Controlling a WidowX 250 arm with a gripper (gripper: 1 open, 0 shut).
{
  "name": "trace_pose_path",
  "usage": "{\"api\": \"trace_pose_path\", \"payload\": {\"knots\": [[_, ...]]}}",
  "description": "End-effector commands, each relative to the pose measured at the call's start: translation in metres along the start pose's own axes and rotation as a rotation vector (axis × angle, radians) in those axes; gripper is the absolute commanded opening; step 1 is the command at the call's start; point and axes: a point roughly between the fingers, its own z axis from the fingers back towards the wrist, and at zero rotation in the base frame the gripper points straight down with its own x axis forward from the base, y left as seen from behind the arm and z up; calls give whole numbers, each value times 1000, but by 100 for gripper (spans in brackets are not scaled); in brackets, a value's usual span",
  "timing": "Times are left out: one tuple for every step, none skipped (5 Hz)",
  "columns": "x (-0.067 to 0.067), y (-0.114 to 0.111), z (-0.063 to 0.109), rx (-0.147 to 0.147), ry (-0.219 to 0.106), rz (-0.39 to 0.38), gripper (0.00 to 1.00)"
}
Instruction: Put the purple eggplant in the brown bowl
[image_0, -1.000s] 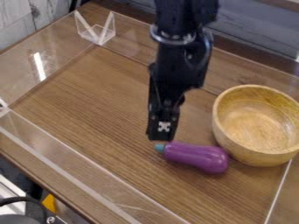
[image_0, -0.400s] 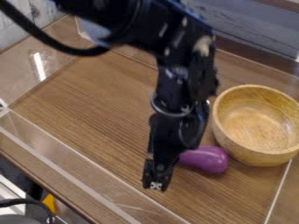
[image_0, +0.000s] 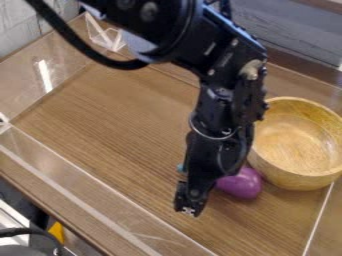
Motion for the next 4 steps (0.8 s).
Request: {"api": "trace_pose_path", "payload": {"knots": [[13, 2, 1, 64, -21, 23, 100], [18, -1, -7, 96, -26, 53, 100], [26, 1, -7, 95, -33, 69, 100], [33, -1, -6, 91, -35, 75, 100]]}}
